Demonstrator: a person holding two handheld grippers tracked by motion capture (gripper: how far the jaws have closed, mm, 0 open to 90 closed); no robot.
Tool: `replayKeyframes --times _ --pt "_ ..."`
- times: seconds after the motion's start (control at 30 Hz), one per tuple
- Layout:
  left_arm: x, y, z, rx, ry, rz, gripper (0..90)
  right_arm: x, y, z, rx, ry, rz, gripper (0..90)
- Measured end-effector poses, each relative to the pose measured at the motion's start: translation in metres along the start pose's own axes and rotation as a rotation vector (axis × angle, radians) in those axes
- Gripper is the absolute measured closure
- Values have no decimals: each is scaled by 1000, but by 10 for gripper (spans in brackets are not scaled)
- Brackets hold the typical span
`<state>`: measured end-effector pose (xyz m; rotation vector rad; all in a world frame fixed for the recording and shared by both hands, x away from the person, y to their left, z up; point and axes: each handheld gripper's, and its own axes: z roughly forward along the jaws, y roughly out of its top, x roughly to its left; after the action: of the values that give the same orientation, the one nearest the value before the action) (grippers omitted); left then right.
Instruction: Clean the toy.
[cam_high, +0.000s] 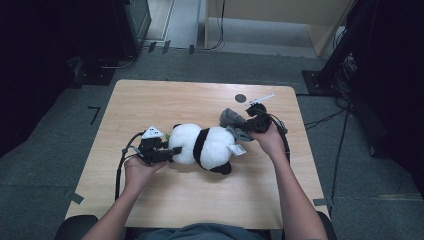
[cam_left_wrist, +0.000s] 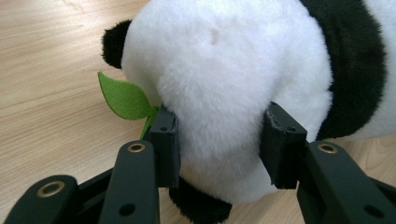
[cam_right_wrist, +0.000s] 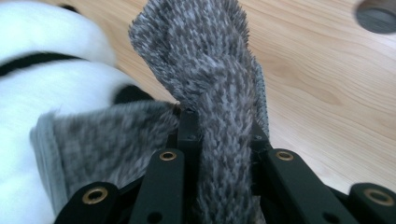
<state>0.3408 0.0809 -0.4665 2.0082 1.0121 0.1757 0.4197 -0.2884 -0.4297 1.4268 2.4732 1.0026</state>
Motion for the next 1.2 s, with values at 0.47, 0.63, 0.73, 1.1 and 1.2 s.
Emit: replayKeyframes --times 0.47,0.63,0.73,1.1,1.2 --pt "-5 -2 -3 -10 14 -6 548 46 41 -27 -123 65 -93 766" --pt "-6 -2 -2 -16 19 -10 548 73 58 -24 -144 92 -157 764" --pt "-7 -3 -2 -18 24 -7 548 84 65 -17 -148 96 -185 764" --pt "-8 -3 -3 -18 28 -9 548 130 84 32 -127 138 -270 760" --pt "-8 -3 -3 -20 30 -11 548 138 85 47 -85 149 -287 759"
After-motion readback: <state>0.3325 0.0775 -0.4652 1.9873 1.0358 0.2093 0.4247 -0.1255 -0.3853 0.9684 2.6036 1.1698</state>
